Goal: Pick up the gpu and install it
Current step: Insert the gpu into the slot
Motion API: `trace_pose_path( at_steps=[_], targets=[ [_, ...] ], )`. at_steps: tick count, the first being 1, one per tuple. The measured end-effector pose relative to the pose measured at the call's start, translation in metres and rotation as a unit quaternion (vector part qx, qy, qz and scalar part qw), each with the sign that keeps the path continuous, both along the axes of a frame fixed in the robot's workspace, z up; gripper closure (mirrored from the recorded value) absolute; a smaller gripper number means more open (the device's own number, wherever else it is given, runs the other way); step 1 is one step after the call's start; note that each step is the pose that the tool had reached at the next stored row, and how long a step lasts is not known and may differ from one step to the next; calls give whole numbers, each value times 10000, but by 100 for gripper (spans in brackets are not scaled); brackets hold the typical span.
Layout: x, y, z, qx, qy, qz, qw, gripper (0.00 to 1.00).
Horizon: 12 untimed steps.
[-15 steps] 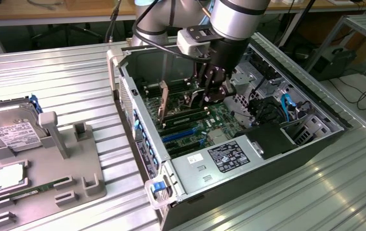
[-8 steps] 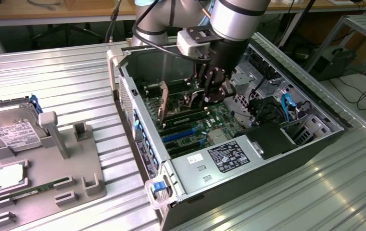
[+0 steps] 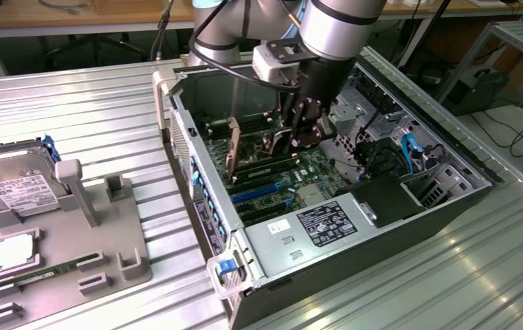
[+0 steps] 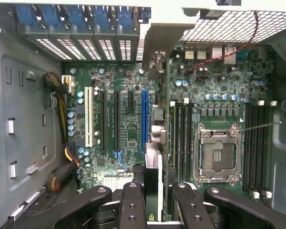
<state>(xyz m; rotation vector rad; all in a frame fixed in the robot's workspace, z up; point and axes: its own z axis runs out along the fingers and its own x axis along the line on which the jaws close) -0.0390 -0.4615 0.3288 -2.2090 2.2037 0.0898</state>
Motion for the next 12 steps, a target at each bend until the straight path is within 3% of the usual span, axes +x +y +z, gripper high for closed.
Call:
trace_pose_path(
  at_steps=[12],
  targets=[
    [0,0,-35,1,0,0,10000,73]
  ],
)
